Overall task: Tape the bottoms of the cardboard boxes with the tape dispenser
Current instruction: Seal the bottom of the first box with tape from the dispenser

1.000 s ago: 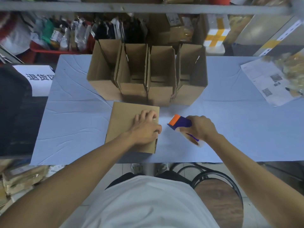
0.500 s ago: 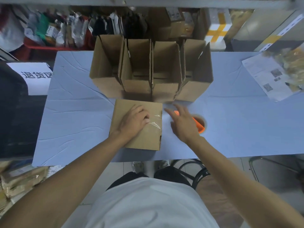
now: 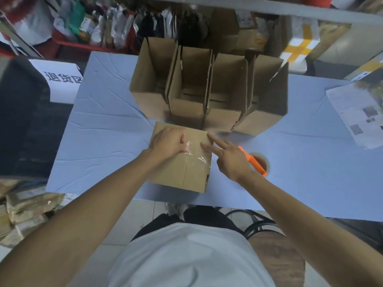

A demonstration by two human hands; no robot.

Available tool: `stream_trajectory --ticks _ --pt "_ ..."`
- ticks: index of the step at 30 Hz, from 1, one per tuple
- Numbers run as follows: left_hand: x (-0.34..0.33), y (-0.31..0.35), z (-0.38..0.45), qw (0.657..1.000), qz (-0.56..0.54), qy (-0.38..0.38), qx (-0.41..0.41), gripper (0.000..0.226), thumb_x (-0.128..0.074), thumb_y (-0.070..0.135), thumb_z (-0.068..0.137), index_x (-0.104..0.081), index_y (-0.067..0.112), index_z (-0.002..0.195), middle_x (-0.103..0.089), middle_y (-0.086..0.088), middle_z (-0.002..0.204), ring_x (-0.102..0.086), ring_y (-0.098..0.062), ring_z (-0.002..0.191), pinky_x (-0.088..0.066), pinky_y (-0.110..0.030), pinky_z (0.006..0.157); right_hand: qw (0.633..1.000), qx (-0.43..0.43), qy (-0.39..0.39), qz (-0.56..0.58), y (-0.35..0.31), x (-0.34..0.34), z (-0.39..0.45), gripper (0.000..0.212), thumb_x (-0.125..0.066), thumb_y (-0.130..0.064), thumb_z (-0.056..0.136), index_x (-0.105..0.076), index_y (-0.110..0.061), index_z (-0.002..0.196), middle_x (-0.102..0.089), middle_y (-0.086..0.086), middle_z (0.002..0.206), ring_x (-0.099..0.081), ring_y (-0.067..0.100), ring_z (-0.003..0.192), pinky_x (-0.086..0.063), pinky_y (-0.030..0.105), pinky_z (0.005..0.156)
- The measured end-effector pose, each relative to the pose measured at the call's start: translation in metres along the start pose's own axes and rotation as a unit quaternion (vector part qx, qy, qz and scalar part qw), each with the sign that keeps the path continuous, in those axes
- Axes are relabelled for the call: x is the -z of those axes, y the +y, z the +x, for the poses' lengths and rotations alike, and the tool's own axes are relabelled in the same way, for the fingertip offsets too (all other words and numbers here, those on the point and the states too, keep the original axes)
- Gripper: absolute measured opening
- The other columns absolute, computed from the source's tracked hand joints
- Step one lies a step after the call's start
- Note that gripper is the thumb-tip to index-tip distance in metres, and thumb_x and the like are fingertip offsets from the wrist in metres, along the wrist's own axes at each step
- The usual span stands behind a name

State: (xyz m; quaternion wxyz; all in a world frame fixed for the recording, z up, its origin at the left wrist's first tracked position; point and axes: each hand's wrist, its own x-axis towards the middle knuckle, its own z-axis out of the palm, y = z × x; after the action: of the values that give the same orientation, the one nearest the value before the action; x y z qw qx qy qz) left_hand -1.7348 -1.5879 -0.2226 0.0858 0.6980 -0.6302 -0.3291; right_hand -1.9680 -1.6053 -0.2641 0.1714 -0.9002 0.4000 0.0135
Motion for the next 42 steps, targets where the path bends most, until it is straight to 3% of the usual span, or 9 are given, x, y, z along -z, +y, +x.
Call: stream_trajectory --ticks 7,12,17,20,28,30,33,37,42 --pt "0.005 0.029 -0.002 0.993 0.113 -0.019 0.037 0.014 -0.069 0.017 0.083 -0.061 0.017 0.094 -0.06 -0.004 0.111 -0.055 -0.026 0.104 -0.049 -0.038 0.082 0.996 0.067 -0.03 -0.044 0.009 0.017 0.024 0.064 -0.081 -0.035 0.076 -0.053 -0.019 0.131 -0.04 0.016 0.142 -0.034 0.042 0.126 -0.043 0.054 0.098" --pt "-0.046 0.019 -0.054 0.984 0.145 0.104 0.004 0.059 -0.053 0.011 0.091 -0.037 0.018 0.148 -0.029 -0.012 0.151 -0.027 -0.034 0.136 -0.036 -0.04 0.104 0.986 0.133 -0.099 0.008 -0.004 0.017 0.053 0.075 -0.083 -0.044 0.07 -0.05 -0.013 0.13 -0.037 0.017 0.136 -0.046 0.037 0.112 -0.046 0.04 0.089" --pt "-0.073 -0.01 -0.08 0.98 0.189 0.049 0.048 0.104 -0.063 0.063 0.078 -0.014 0.013 0.155 -0.012 -0.006 0.163 -0.01 -0.028 0.148 -0.017 -0.039 0.12 0.983 0.134 -0.091 0.09 -0.02 0.008 0.047 0.084 -0.085 -0.047 0.067 -0.051 -0.022 0.14 -0.044 0.014 0.109 -0.049 0.032 0.096 -0.047 0.037 0.078" --pt "-0.084 -0.018 -0.088 0.972 0.213 0.043 0.087 0.123 -0.072 0.065 0.068 -0.001 0.019 0.156 -0.002 -0.005 0.162 -0.005 -0.03 0.147 -0.017 -0.042 0.116 0.981 0.12 -0.09 0.122 -0.035 0.001 0.039 0.081 -0.085 -0.045 0.069 -0.053 -0.022 0.14 -0.045 0.015 0.105 -0.049 0.034 0.096 -0.047 0.041 0.075" --pt "-0.048 -0.012 -0.09 0.969 0.197 0.075 0.129 0.098 -0.066 0.055 0.078 -0.009 0.029 0.154 -0.013 -0.011 0.152 -0.024 -0.032 0.133 -0.032 -0.043 0.099 0.992 0.054 -0.085 0.079 -0.072 0.022 0.029 0.079 -0.063 -0.069 0.076 -0.053 -0.024 0.14 -0.05 0.012 0.111 -0.053 0.033 0.095 -0.048 0.038 0.075" --pt "-0.02 -0.016 -0.099 0.984 0.145 0.088 0.061 0.089 -0.067 0.058 0.071 -0.028 0.029 0.147 -0.018 -0.005 0.149 -0.03 -0.029 0.128 -0.04 -0.044 0.095 0.995 0.066 -0.015 0.071 -0.08 0.042 0.026 0.078 -0.05 -0.08 0.075 -0.063 -0.023 0.127 -0.052 0.009 0.099 -0.054 0.031 0.083 -0.047 0.036 0.066" --pt "0.021 -0.02 -0.108 0.998 0.042 0.043 -0.018 0.056 -0.055 0.063 0.073 -0.055 0.037 0.122 -0.056 0.012 0.119 -0.05 -0.016 0.108 -0.048 -0.036 0.082 0.993 0.07 0.082 0.055 -0.086 0.062 0.026 0.055 -0.052 -0.071 0.084 -0.071 -0.019 0.086 -0.048 0.001 0.086 -0.045 0.02 0.074 -0.04 0.03 0.055" --pt "0.042 -0.018 -0.095 0.999 0.02 -0.027 -0.002 0.022 -0.055 0.058 0.084 -0.057 0.037 0.091 -0.061 0.014 0.084 -0.053 -0.014 0.087 -0.045 -0.036 0.073 0.973 -0.002 -0.059 0.222 -0.092 0.063 0.037 0.024 -0.059 -0.038 0.096 -0.073 -0.02 0.103 -0.063 -0.001 0.111 -0.056 0.016 0.104 -0.045 0.032 0.088" --pt "0.046 -0.025 -0.087 0.999 -0.033 -0.033 -0.002 0.024 -0.048 0.044 0.095 -0.069 0.034 0.098 -0.068 0.013 0.095 -0.059 -0.014 0.095 -0.049 -0.041 0.081 0.915 -0.068 -0.171 0.359 -0.085 0.064 0.046 0.02 -0.065 -0.037 0.093 -0.078 -0.022 0.096 -0.075 -0.008 0.093 -0.064 0.002 0.085 -0.048 0.023 0.081"
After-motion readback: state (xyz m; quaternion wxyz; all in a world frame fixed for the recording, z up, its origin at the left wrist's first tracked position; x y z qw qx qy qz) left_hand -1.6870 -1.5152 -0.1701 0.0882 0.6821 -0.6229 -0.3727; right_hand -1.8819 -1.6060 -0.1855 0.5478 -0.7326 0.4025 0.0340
